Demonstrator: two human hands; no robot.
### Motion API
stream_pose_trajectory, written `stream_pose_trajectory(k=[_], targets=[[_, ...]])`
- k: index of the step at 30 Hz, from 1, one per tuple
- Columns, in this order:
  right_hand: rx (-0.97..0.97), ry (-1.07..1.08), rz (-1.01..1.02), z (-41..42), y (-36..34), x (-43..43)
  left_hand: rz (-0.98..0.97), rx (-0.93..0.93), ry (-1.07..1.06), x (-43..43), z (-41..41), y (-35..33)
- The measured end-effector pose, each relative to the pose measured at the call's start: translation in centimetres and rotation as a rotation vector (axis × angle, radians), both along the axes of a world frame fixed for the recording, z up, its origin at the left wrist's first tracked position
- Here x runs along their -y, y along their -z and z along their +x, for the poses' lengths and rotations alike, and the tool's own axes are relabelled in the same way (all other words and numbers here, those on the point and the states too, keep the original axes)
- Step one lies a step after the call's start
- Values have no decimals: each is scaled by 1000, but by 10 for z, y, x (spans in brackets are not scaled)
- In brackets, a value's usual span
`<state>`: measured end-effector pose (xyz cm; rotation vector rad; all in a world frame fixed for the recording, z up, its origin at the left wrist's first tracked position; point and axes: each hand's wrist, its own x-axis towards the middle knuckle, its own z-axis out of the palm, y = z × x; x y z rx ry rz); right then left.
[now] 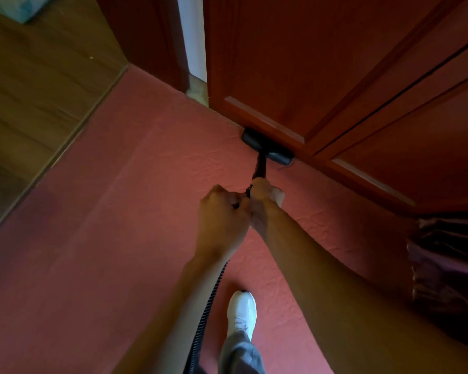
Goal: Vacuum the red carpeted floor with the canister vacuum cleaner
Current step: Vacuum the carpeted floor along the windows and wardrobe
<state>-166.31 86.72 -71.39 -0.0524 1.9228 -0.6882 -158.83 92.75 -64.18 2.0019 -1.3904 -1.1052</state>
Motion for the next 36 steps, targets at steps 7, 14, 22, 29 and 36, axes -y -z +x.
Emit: stream_pose_trajectory(k=[7, 14, 22, 29, 36], targets=[[68, -39, 16, 18, -11, -21, 14, 25, 30, -16, 25, -23], [227, -74, 55, 65, -54, -67, -2, 54, 37, -45, 82, -64], [110, -80, 23, 90, -28, -50, 113, -27, -15, -43, 99, -32], [-31, -172, 29, 91, -25, -21, 72, -90, 47, -22, 94, -14], [112, -18, 22, 75, -34, -55, 118, -155, 91, -24, 106, -16]])
